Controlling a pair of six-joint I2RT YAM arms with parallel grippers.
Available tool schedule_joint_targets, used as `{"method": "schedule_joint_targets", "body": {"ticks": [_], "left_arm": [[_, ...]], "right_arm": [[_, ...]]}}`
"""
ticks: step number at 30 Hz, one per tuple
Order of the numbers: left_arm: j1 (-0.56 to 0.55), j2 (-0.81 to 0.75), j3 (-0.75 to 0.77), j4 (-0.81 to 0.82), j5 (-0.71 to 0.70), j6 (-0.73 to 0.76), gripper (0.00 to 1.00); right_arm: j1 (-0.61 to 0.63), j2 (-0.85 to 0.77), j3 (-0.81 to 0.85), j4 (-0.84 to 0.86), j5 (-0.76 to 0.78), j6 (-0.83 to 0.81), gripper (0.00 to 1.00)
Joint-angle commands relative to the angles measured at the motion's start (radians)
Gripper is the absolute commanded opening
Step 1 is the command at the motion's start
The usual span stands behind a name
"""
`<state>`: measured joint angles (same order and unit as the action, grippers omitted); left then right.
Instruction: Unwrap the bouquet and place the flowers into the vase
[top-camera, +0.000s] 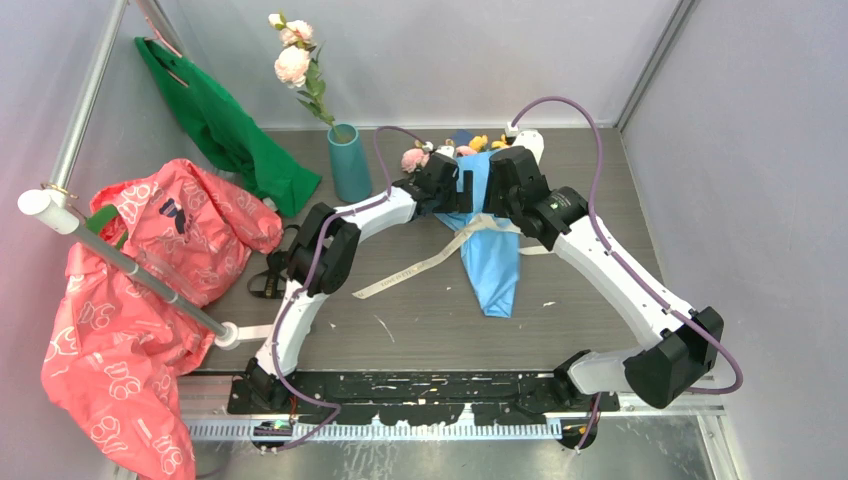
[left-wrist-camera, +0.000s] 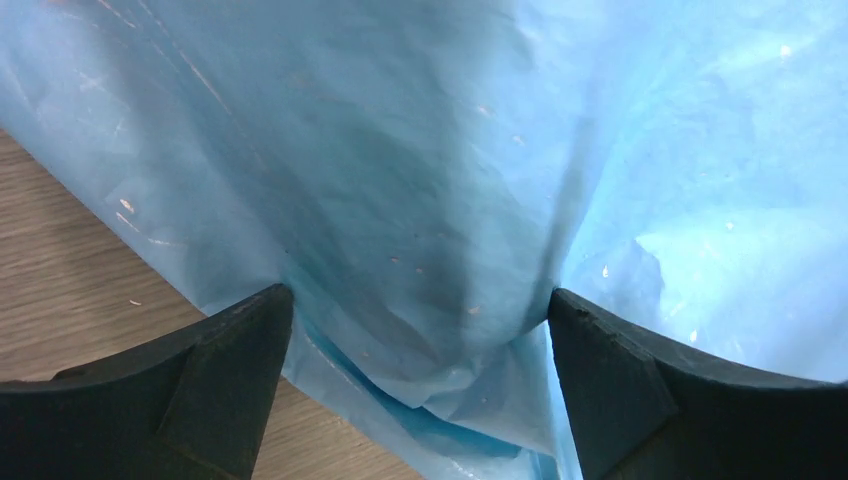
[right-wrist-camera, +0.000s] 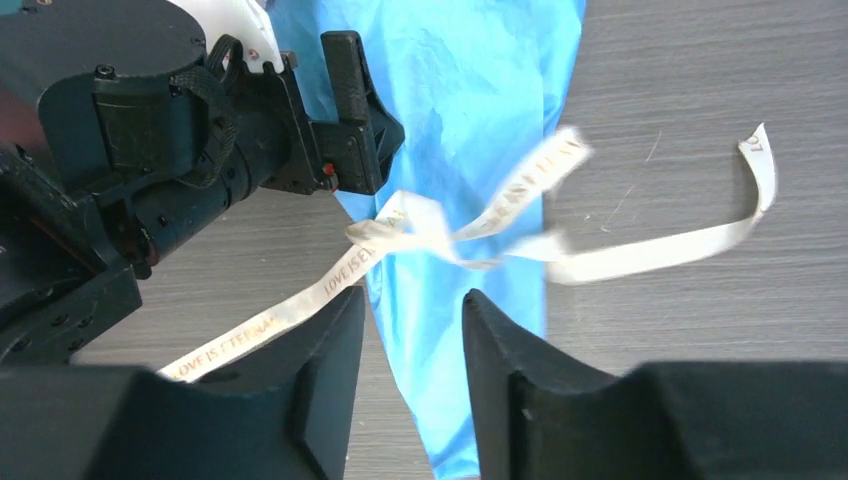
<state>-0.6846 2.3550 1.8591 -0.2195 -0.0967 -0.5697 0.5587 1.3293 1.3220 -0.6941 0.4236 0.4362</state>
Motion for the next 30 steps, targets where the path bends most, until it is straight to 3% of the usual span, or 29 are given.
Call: {"method": "schedule_joint_targets", "body": {"ticks": [1, 3, 10, 13, 21, 30], "left_arm": [[0.02, 0.026, -0.07, -0.064, -0.041, 0.015, 1.0], [0.02, -0.006, -0.099, -0.057, -0.044, 0.023, 1.0], [0.015, -0.144, -0.168, -0.052, -0.028, 0.049, 1.0], [-0.004, -0.189, -0.133, -0.075, -0.024, 0.066, 1.0], [-0.025, -0.251, -0.056, -0.117, -0.023, 0.087, 1.0], [-0.029, -0.08, 0.224, -0.214, 0.065, 0.091, 1.0]], "right_arm": [[-0.004, -0.023, -0.027, 0.073, 0.03, 0.008, 0.57], [-0.006, -0.016, -0.085, 0.114, 0.014, 0.026, 0.63], [-0.01, -0.002, -0.188, 0.159, -0.006, 0.037, 0.65], [-0.035, 0.013, -0.224, 0.182, -0.018, 0.045, 0.7], [-0.234, 0.044, -0.271, 0.236, -0.142, 0.112, 0.71], [-0.336, 0.128, -0.31, 0.287, -0.208, 0.129, 0.69]]}}
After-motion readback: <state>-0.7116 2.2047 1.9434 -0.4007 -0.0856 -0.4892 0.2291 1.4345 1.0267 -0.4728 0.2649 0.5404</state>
